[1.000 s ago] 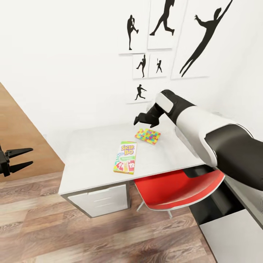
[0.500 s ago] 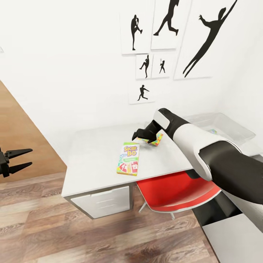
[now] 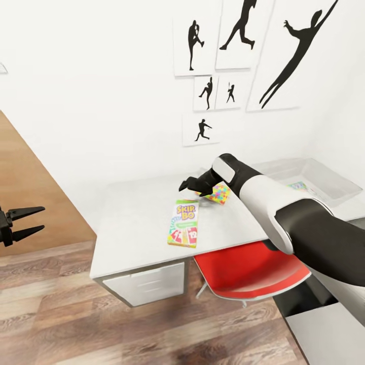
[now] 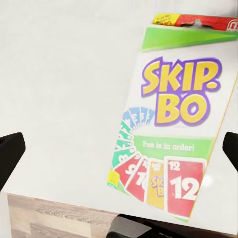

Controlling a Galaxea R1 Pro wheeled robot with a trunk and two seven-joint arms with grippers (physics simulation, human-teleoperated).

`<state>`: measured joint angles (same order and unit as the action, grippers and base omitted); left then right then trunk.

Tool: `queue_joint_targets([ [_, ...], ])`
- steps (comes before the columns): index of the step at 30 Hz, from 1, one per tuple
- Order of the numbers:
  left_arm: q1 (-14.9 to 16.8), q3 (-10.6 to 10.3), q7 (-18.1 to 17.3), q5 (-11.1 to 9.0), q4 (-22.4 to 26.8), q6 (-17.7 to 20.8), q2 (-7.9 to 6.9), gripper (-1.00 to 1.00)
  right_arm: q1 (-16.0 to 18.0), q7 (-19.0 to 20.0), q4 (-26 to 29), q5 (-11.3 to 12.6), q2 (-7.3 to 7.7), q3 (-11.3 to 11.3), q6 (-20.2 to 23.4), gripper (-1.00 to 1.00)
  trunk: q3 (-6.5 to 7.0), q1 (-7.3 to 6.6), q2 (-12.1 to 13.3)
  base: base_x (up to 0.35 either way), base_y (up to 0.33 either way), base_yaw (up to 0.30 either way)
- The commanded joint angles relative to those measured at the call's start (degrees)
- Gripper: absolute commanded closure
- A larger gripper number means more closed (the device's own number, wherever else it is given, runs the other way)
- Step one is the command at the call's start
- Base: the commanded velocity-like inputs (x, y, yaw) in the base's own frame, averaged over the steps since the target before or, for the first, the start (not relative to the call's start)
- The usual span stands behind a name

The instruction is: Put all the toys in the child's room - the three board games (two on the bed and one on the table), the two jigsaw puzzles on the table, and the tennis ball on the table - inside the toy box on the table in the child's room.

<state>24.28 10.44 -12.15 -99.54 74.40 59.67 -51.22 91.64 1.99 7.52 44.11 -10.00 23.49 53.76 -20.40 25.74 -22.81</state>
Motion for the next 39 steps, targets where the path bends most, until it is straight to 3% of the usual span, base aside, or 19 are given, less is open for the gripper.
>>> queue_joint_targets([
  [1, 0.1, 0.0, -0.6, 0.6, 0.0, 0.2, -0.02, -1.0, 0.0, 0.2, 0.0, -0.2, 0.0, 0.2, 0.0, -1.0, -0.1, 0.04, -0.1, 0.104, 0.105, 0.0],
  [5, 0.1, 0.0, -0.6, 0.9, -0.1, 0.2, 0.04, -1.0, -0.4, -1.0, -0.1, -0.6, 0.0, 0.2, -0.2, -1.0, -0.1, 0.04, -0.1, 0.145, 0.145, 0.0],
  [12, 0.0, -0.1, -0.6, 3.1, -0.1, 0.2, 0.21, -1.0, -2.4, -12.1, -0.1, -0.6, 0.0, 0.2, -0.4, -1.0, -0.1, 0.04, -0.1, 0.052, 0.055, 0.0],
  [15, -0.1, -0.1, -0.6, 3.6, -0.1, 0.2, 0.37, -1.0, -2.7, -13.8, -0.1, -0.6, 0.0, 0.2, -0.6, -1.0, -0.1, 0.04, -0.1, 0.111, 0.134, 0.0],
  [35, -0.3, -0.1, -0.6, 4.4, -3.3, 0.2, 0.52, -1.0, -3.9, -15.0, -0.1, -0.8, 0.0, 0.2, -4.3, -1.0, -0.1, 0.04, -0.1, 0.011, 0.067, 0.0],
  [39, -0.3, -0.1, -0.7, 6.3, -4.2, 0.2, 0.62, -1.0, -4.0, -15.0, -0.1, -0.8, 0.0, 0.2, -5.7, -1.0, -0.1, 0.04, -0.1, 0.0, 0.008, 0.0],
])
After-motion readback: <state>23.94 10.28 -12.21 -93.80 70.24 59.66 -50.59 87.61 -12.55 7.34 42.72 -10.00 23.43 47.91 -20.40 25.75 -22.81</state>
